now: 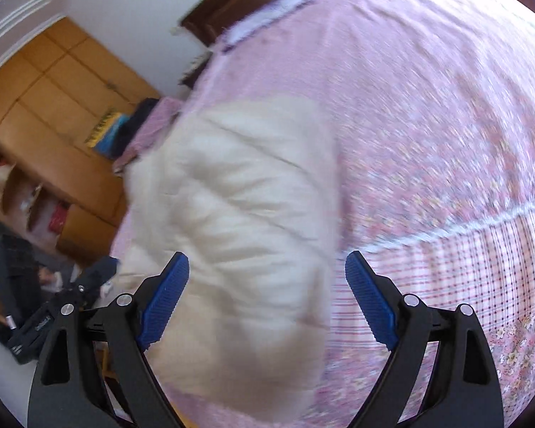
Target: Fold large clothes
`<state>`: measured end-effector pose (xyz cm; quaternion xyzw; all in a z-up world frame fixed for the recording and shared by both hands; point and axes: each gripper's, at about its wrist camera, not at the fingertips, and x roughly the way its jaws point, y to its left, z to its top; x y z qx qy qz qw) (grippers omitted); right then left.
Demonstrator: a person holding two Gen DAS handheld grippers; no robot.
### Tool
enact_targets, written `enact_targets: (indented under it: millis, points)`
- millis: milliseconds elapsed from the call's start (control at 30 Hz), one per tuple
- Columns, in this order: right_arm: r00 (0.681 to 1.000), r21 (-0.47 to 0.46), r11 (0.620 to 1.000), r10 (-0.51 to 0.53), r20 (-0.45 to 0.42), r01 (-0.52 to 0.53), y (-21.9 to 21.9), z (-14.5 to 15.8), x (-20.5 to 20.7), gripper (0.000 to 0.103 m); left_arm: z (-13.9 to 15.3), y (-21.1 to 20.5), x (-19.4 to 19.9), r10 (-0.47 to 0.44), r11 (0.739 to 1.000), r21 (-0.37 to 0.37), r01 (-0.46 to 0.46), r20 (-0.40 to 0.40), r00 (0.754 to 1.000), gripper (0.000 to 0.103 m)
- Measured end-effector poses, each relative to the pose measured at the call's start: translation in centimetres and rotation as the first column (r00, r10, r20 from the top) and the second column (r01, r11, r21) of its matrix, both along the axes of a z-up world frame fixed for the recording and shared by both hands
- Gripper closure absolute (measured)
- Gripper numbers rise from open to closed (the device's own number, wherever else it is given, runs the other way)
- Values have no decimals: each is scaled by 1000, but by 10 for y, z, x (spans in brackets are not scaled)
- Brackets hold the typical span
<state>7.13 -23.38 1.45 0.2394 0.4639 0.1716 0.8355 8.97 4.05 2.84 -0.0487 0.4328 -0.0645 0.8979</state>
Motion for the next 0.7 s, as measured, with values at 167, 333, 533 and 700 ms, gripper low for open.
enact_targets:
  millis: [167,333,533,700]
  points:
    - [997,48,998,50,-53,-48,5,-21,2,19,-22,36,-10,74,995,-69,-79,-59,995,16]
    - [990,38,990,137,-24,-136,32,-16,2,19,-53,73,-33,141,969,-189,-162,-120,983,16]
    - [976,-7,976,218,23,-218,57,-6,2,19,-79,89,-52,162,925,-320,-207,-160,974,17]
    - [977,-12,977,213,14,-213,56,-9,8,19,-86,88,-52,135,910,-368,-190,-171,976,23]
